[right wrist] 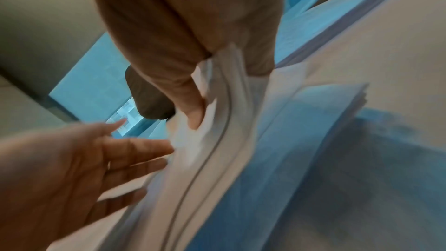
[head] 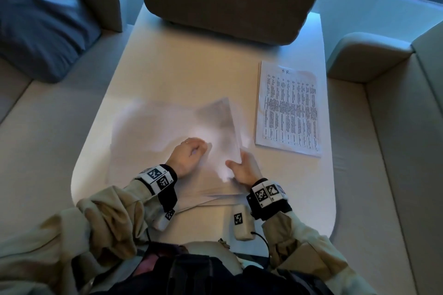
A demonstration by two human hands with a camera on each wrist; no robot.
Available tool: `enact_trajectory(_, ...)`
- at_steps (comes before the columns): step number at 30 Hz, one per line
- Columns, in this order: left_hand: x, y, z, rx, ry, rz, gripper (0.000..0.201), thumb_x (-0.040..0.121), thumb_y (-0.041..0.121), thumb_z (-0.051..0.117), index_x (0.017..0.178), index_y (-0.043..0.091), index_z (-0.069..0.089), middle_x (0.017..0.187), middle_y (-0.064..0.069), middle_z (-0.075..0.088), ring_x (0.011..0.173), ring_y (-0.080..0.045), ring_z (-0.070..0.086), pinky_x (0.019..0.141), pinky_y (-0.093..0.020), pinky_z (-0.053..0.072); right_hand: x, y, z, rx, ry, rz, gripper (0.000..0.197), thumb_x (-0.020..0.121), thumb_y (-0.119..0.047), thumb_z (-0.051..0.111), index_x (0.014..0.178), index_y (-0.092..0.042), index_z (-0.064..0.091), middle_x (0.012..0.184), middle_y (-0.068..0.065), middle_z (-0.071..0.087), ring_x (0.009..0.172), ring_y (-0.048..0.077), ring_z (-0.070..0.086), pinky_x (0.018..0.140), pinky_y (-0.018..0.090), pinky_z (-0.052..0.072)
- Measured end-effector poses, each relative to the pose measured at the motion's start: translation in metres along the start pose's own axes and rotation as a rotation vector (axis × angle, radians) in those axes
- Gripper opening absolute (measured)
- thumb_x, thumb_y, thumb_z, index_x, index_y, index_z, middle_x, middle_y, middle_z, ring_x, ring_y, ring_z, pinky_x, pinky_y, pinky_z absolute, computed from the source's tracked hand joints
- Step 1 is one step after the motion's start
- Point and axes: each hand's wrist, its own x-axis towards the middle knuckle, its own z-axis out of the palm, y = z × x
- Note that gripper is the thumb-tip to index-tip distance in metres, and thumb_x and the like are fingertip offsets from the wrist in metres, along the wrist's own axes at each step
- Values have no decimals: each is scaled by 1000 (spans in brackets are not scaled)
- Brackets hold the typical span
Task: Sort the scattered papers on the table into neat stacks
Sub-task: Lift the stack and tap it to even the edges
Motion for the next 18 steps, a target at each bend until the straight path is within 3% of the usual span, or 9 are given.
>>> enact_trajectory(3,-4,-21,-13,118,63,78,70,70,59,40,116,13,64,124,-2,52,118,-20,48,104,-28,35,0,2,-6,53,48,-7,23,88,-14,61,110,-9,64,104,9,69,100,24,63,93,36,48)
enact_trajectory(5,-6,-33,-25,212,95,13,64,69,55,49,121,19,60,130,2,46,121,-22,43,104,-32,34,2,2,-10,-19,90,-24,21,89,-17,62,107,-7,65,102,9,67,93,20,59,87,29,45)
enact_trajectory(7,-10,-43,-37,287,154,-69,59,71,44,64,125,22,57,136,3,40,126,-23,37,105,-36,34,3,0,-12,-189,146,-82,14,87,-20,64,95,-9,66,106,6,58,97,19,52,88,29,42)
enact_trajectory(8,-11,-49,-43,296,178,-94,62,69,41,68,127,22,55,137,3,38,127,-23,35,105,-38,34,5,-1,-11,-275,162,-111,14,85,-22,66,92,-9,67,115,6,52,106,20,48,94,32,41)
enact_trajectory(10,-11,-57,-53,264,197,-112,69,65,37,73,128,19,54,138,0,36,129,-24,32,107,-37,33,9,-6,-8,-433,153,-107,23,81,-29,68,95,-10,70,139,6,37,125,26,34,104,40,35)
enact_trajectory(12,-9,-59,-59,226,188,-117,68,67,24,80,129,13,54,139,-4,35,131,-24,32,108,-33,30,15,-13,-8,-531,135,-52,32,78,-36,69,102,-14,70,151,6,25,132,30,26,106,43,32)
enact_trajectory(18,-7,-60,-59,208,202,-118,67,64,16,82,126,11,57,137,-7,37,130,-24,35,110,-31,29,30,-22,-10,-525,137,36,48,71,-43,75,113,-22,68,149,8,31,131,31,24,106,46,29)
